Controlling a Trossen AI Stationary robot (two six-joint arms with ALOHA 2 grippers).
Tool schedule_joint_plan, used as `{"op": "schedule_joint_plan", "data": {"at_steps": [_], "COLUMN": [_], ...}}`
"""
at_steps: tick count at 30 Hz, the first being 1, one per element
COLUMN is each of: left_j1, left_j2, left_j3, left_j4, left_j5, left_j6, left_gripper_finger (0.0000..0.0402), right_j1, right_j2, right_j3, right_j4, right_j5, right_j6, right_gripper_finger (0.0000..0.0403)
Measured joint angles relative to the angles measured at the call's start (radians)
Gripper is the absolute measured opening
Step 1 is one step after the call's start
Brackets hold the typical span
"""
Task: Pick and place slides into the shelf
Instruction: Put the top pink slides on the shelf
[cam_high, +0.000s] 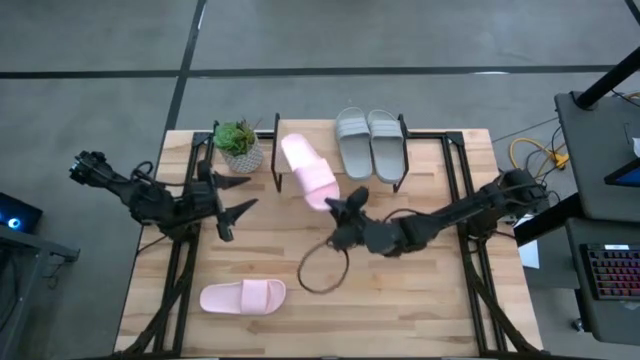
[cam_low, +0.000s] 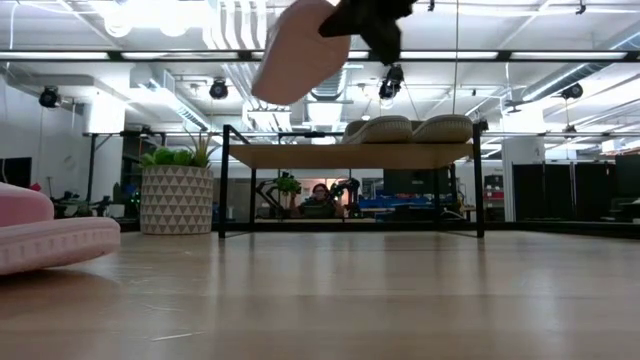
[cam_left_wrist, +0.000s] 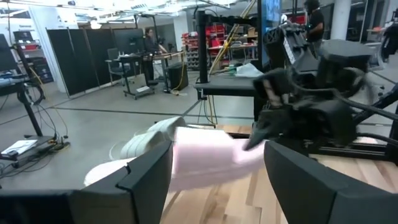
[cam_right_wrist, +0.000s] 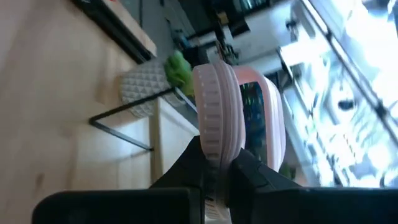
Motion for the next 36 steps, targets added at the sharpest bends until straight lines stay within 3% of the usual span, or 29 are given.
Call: {"op": "schedule_joint_plan", "data": {"at_steps": [8,16,29,36], "left_j1": [0.0,0.0,0.0,0.0], "left_j2": [-0.002,0.006,-0.003,-0.019], "left_j3": [-0.001,-0.001,-0.002,-0.002], "left_j4": [-0.048,-0.076,-0.127,-0.127], "left_j5": [0.0,-0.001,-0.032,-0.039], "left_j6": [-0.006,-0.008,-0.034,-0.034], "left_gripper_finger": [0.0238,0.0238,0.0238,0.0238], "right_j1": [-0.107,-0.17,-0.204,-0.232], "right_j2": [0.003,0.032,0.206,0.223], "right_j3": [0.085,0.183,0.295,0.301], "right_j4": [-0.065,-0.314,-0.382,-0.492], "right_j5": [0.001,0.017,0.095,0.079], "right_j6": [0.169,0.401,0.352,0.443], "right_gripper_finger": [0.0024,0.0022,0.0022,0.0022]}}
